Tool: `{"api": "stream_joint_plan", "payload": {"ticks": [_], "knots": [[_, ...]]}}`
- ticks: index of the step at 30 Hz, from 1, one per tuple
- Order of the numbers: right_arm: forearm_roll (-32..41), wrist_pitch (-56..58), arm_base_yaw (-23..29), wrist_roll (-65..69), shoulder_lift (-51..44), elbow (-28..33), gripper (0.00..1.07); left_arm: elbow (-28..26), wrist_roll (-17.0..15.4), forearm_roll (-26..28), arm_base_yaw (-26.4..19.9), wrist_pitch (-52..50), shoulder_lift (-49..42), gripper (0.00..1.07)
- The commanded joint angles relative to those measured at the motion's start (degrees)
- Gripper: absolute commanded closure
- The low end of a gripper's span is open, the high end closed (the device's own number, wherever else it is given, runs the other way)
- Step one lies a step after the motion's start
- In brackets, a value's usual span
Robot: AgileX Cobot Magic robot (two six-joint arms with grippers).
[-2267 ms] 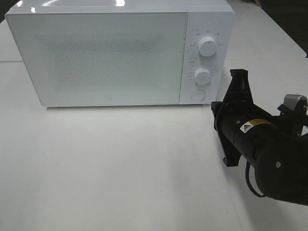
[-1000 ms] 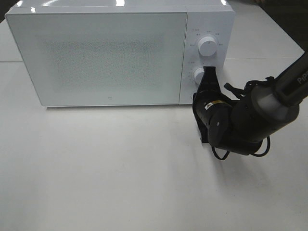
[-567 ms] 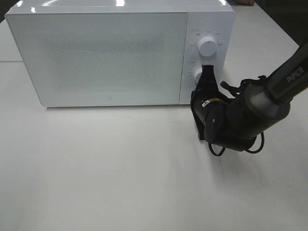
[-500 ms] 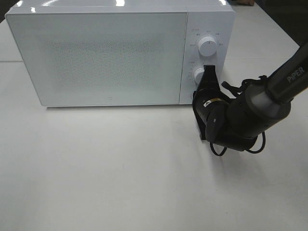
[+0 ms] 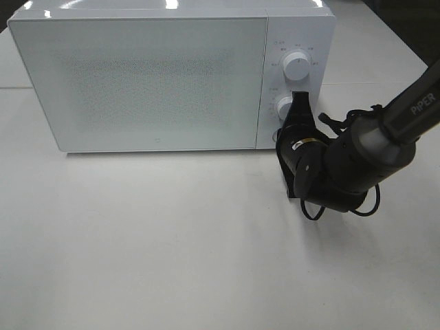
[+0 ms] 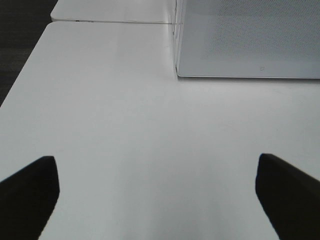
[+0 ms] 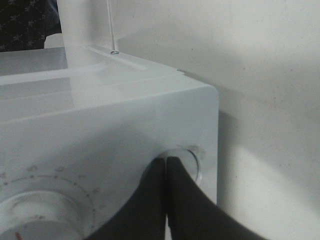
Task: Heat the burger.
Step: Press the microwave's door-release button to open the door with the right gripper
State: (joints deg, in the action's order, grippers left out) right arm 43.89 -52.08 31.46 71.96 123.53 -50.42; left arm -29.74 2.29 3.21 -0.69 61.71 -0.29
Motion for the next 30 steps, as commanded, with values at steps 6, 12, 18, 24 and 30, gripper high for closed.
{"api": "stream_joint_plan", "payload": {"ticks": [6, 12, 18, 24, 30], "knots": [[0.6, -3.9, -0.8, -0.8, -0.1, -2.2, 1.07, 0.2, 0.2, 0.5, -0.2, -0.5, -0.9, 0.06], [0.6, -7.0, -0.8, -0.9, 0.0, -5.1, 1.07, 0.2, 0.2, 0.5, -0.2, -0.5, -0.9, 0.06], [0.2, -12.4, -0.8, -2.2, 1.4, -8.0, 1.07, 0.2, 0.2, 0.5, -0.2, -0.5, -0.9, 0.06], [0.2, -15.6, -0.8, -3.9, 2.9, -10.0, 1.07, 0.2, 0.2, 0.5, -0.2, -0.5, -0.9, 0.06], [-1.0, -14.5, -1.4, -4.1, 2.9, -10.1, 1.07, 0.2, 0.2, 0.5, -0.2, -0.5, -0.9, 0.06]]}}
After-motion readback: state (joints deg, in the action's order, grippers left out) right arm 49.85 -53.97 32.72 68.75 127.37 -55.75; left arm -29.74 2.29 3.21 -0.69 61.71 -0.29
